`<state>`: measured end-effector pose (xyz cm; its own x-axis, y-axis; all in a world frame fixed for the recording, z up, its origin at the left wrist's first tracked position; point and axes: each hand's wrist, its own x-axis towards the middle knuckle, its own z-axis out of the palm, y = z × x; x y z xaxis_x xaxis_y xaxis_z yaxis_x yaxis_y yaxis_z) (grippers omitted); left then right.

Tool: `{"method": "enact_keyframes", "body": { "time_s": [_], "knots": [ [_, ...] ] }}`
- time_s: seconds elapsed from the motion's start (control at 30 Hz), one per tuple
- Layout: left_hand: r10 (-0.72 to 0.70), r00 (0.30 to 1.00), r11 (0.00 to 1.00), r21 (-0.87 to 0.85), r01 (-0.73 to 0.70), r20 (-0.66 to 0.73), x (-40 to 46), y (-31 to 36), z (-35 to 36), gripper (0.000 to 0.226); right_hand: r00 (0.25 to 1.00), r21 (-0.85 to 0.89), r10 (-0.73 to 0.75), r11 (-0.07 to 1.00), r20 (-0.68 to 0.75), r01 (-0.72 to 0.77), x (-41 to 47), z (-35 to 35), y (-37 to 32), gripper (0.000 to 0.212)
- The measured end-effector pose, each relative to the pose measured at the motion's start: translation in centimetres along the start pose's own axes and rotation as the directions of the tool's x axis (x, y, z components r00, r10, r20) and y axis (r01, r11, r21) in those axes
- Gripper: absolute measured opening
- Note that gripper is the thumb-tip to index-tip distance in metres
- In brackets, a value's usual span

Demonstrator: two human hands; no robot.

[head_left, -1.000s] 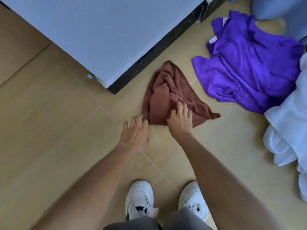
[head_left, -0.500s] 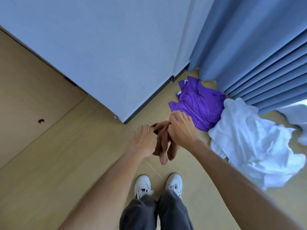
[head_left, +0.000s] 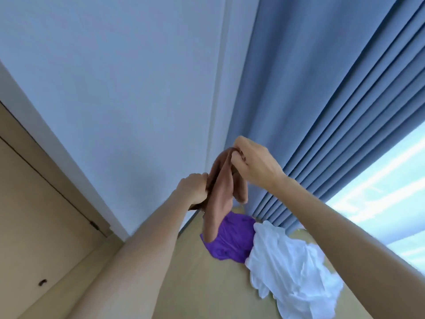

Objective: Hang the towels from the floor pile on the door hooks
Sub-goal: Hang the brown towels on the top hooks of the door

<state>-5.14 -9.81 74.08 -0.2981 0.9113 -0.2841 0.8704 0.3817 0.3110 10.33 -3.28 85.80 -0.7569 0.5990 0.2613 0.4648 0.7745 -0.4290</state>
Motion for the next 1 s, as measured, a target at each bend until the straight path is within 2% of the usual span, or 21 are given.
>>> {"method": "enact_keyframes", "body": {
  "time_s": [0.13, 0.23, 0.33, 0.4, 0.47, 0.6, 0.67, 0.73, 0.83, 0.9, 1.0],
  "knots": [
    [0.003, 0.991, 0.999, 0.045, 0.003, -0.135, 0.0, 0.7, -5.2, 0.008, 0.986, -0.031, 0.003, 0.999, -0.170, -0.008, -0.2, -7.1, -0.4, 0.010],
    [0.007, 0.967, 1.000, -0.013, -0.011, -0.256, -0.2, 1.8, -9.6, 0.015, 0.970, -0.178, 0.011, 0.982, -0.242, -0.056, -1.3, -11.0, 1.3, 0.011],
    [0.126, 0.921, 0.983, -0.081, -0.166, -0.367, -0.4, 4.1, -14.1, 0.019, 0.990, -0.443, 0.070, 0.889, -0.125, -0.119, -2.6, -13.5, 3.8, 0.016],
    [0.229, 0.900, 0.954, -0.097, -0.283, -0.372, -0.6, 6.4, -16.2, 0.025, 0.990, -0.509, 0.116, 0.849, -0.081, -0.141, -2.7, -14.0, 4.6, 0.021],
    [0.326, 0.880, 0.921, -0.093, -0.378, -0.346, -1.1, 9.0, -17.5, 0.031, 0.989, -0.424, 0.131, 0.893, -0.073, -0.150, -1.9, -13.9, 4.7, 0.022],
    [0.438, 0.847, 0.868, -0.105, -0.486, -0.301, -2.4, 13.5, -19.2, 0.037, 0.982, -0.207, 0.110, 0.975, 0.155, -0.076, 0.9, -13.3, 3.3, 0.050],
    [0.451, 0.848, 0.857, -0.132, -0.499, -0.279, -3.2, 14.8, -20.2, 0.038, 0.973, -0.038, 0.105, 0.994, 0.206, -0.100, 2.0, -13.1, 2.5, 0.047],
    [0.446, 0.848, 0.853, -0.150, -0.500, -0.287, -3.7, 15.2, -21.2, 0.036, 0.970, 0.056, 0.113, 0.990, 0.217, -0.127, 3.0, -12.7, 2.4, 0.030],
    [0.382, 0.855, 0.862, -0.198, -0.466, -0.351, -4.2, 14.6, -22.1, 0.027, 0.982, 0.084, 0.067, 0.993, 0.178, -0.083, 3.9, -12.7, 2.1, 0.011],
    [0.277, 0.890, 0.886, -0.263, -0.382, -0.361, -4.5, 13.8, -22.1, 0.020, 0.989, 0.084, 0.028, 0.996, 0.148, -0.041, 4.0, -13.1, 1.8, 0.012],
    [0.091, 0.978, 0.924, -0.351, -0.153, -0.187, -5.0, 12.6, -21.9, 0.038, 0.995, 0.114, -0.027, 0.993, 0.097, 0.016, 3.9, -13.7, 1.8, 0.029]
  ]
}}
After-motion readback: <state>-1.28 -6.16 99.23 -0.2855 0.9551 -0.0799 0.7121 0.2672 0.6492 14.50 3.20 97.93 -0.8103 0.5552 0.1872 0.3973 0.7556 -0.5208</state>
